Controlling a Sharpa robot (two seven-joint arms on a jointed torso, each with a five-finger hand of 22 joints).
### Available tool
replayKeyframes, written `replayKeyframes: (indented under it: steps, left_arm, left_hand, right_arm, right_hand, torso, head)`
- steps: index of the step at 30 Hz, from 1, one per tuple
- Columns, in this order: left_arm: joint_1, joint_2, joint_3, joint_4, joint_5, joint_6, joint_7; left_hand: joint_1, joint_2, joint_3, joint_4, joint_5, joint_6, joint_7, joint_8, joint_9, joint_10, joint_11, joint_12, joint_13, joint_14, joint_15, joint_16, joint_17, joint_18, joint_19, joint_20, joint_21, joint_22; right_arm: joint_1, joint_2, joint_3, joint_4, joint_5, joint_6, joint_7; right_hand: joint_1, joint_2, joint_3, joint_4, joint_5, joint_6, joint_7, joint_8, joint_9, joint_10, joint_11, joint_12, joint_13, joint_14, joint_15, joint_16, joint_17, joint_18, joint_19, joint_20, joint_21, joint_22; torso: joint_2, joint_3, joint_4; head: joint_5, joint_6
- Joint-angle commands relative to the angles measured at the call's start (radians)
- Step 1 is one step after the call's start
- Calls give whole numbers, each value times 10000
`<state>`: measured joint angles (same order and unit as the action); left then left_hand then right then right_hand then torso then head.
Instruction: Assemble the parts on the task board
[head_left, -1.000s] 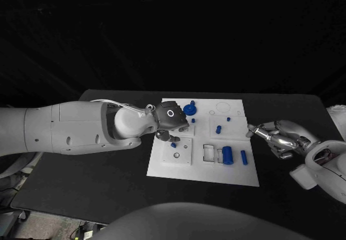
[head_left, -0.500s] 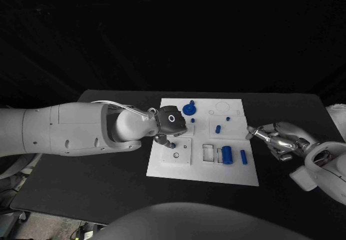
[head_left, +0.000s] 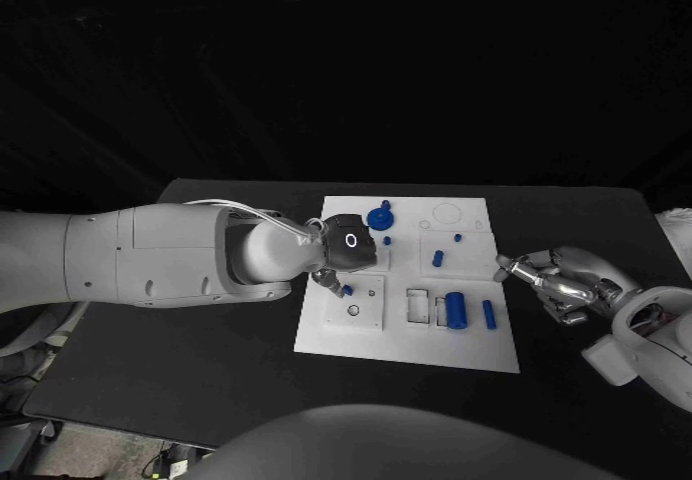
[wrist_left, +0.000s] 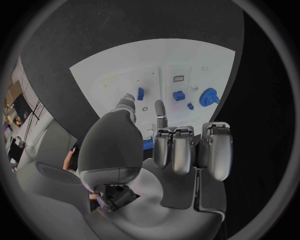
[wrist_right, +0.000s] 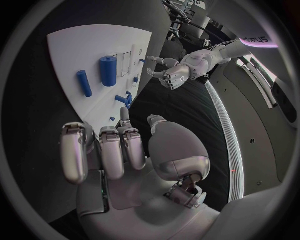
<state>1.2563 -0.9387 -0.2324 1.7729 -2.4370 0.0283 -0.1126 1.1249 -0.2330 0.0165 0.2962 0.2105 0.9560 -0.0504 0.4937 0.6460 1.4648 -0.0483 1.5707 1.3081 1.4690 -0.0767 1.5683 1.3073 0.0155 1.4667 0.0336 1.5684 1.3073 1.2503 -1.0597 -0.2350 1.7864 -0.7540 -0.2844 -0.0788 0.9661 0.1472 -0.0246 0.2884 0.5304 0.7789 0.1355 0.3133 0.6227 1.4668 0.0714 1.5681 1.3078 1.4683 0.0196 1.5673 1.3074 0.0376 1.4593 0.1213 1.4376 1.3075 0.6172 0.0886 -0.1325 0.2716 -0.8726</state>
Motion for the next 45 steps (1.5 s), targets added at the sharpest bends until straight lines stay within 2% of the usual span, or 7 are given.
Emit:
replayKeyframes:
  steps: [1, 5, 7, 16, 30, 40, 45]
  left_arm:
    - [-15, 125, 4, -74, -381, -44, 255]
    - [-59, 252, 5, -183, -315, -116, 376]
    - [-83, 294, 5, -238, -247, -64, 405]
    - [-176, 365, 5, -363, -15, 316, 467]
    - [-214, 339, 6, -400, 253, 445, 397]
    - [-215, 312, 6, -414, 413, 441, 369]
    - [-218, 333, 6, -436, 515, 558, 387]
  left_hand:
    - [-1, 165, 398, 7, 304, 116, -19, 1, 27, 1060, 82, 1, 2627, 1018, 72, 25, 2635, -155, 1041, 88, 24, 2635]
    - [8, 203, 1206, -14, 707, 125, -46, -92, 36, 1060, 94, 1, 2627, 1018, 85, 25, 2635, -155, 1041, 100, 24, 2635]
    - [32, 205, 1431, -10, 791, 145, -55, -115, 41, 1060, 98, 1, 2627, 1018, 88, 25, 2635, -155, 1041, 104, 24, 2635]
    - [-18, 183, 1836, -11, 1117, 145, -48, -315, -9, 1060, 109, 1, 2627, 1018, 100, 25, 2635, -155, 1041, 115, 24, 2635]
    - [-36, 185, 2079, -16, 1163, 98, -44, -517, -70, 1060, 119, 1, 2627, 1018, 110, 25, 2635, -140, 1009, 124, -37, 2615]
    - [268, 121, 3192, -50, 1063, 278, -77, -734, -60, 1060, 131, 1, 2627, 1018, 132, 25, 2635, -138, 1002, 129, -49, 2612]
    - [298, 83, 3480, -53, 996, 324, -78, -789, -49, 1060, 133, 1, 2627, 1018, 126, 25, 2635, -135, 995, 139, -62, 2608]
  right_arm:
    - [-12, 15, -2, -6, -131, 196, 1]
    - [-13, 11, -2, -2, -131, 219, -9]
    - [-14, 3, -2, 1, -131, 226, -18]
    - [-19, -36, -2, -2, -132, 252, -36]
    - [-23, 5, -2, -42, -132, 261, -35]
    - [-26, 11, -2, -49, -132, 292, -50]
    - [-28, 4, -3, -46, -132, 319, -71]
  right_hand:
    - [71, -11, -50, 2, -18, 14, -12, 61, 14, 1040, -53, 27, 2630, 1025, -71, 35, 2634, 47, -66, 22, -60, 2078]
    - [86, 11, -44, 16, 1, 25, -16, 76, 16, 1040, -58, 27, 2630, 1025, -74, 35, 2634, 50, -76, 20, -71, 2074]
    - [91, 34, -40, 27, 25, 34, -19, 86, 16, 1040, -61, 27, 2630, 1025, -76, 35, 2634, 52, -83, 18, -79, 2070]
    - [114, 75, -43, 33, 167, 45, -30, 118, 12, 1040, -70, 27, 2630, 1025, -87, 35, 2634, 56, -96, 10, -95, 2065]
    - [135, 83, -49, 29, 288, 43, -35, 135, 6, 1040, -76, 27, 2630, 1025, -92, 35, 2634, 62, -114, 4, -116, 2057]
    - [205, 93, -40, 25, 529, 33, -44, 165, -7, 1040, -86, 27, 2630, 1025, -102, 35, 2634, 68, -132, -6, -138, 2049]
    - [243, 102, -28, 24, 647, 29, -48, 179, -15, 1040, -90, 27, 2630, 1025, -106, 35, 2634, 68, -134, -11, -142, 2049]
  torso:
    - [6, 8, -12]
    - [6, 10, -28]
    - [10, 10, -33]
    - [11, 20, -47]
    - [16, 30, -61]
    - [22, 36, -76]
    - [26, 36, -82]
  head:
    - [32, 0]
    - [46, 0]
    - [34, 0]
    - [33, 0]
    - [109, 0]
    - [133, 0]
    - [136, 0]
